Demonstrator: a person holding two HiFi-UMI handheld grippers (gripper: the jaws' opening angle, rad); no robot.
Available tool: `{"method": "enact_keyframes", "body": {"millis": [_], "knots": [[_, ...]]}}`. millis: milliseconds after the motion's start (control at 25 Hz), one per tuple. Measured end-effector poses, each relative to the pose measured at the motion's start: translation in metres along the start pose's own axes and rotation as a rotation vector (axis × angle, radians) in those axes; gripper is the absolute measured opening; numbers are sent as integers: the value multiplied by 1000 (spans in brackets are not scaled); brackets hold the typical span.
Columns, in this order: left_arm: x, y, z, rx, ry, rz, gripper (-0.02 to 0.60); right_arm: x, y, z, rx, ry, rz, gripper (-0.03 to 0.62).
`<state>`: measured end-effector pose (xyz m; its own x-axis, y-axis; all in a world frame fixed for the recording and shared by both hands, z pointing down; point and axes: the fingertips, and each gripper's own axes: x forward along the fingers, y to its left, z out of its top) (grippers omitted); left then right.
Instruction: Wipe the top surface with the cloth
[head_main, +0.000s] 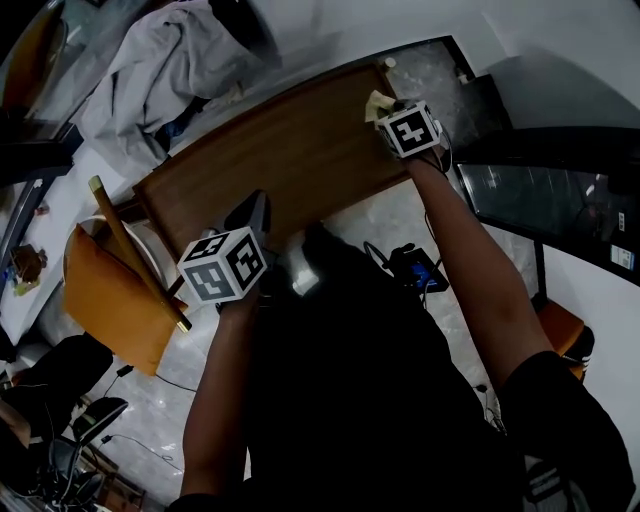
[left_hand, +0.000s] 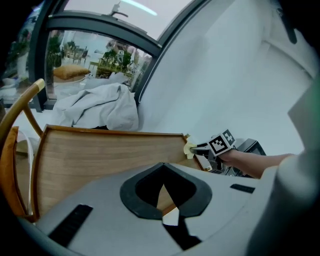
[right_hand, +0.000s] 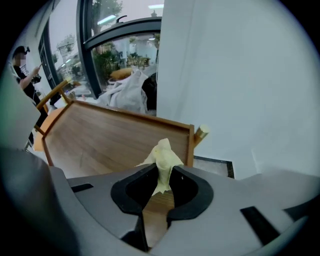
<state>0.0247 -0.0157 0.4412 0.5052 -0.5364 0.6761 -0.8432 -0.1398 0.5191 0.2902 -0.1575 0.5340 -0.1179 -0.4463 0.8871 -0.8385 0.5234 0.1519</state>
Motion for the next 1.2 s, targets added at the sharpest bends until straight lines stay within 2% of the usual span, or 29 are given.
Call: {"method": "enact_keyframes", "body": {"millis": [120, 320, 640, 760, 920, 1080, 1200], "knots": [[-20, 13, 0, -21, -19, -1, 12, -10, 40, 29, -10, -68, 54, 80], [-70, 48, 0, -35, -57, 21, 12, -23, 146, 88, -66, -168, 213, 80], [-152, 121, -13, -81, -115, 88, 12, -29, 323, 142, -154, -226, 422, 80], [-174, 143, -26, -109, -119, 101, 12, -28, 388, 152, -189, -224, 499, 80], [-198, 164, -38, -123, -125, 98, 12, -17, 454, 154, -215, -197, 551, 80], [-209, 174, -41, -92, -131, 80, 12, -6, 505, 150, -243, -161, 593, 80], [-212, 178, -44, -79, -124, 72, 12, 4, 525, 141, -260, -129, 592, 80]]}}
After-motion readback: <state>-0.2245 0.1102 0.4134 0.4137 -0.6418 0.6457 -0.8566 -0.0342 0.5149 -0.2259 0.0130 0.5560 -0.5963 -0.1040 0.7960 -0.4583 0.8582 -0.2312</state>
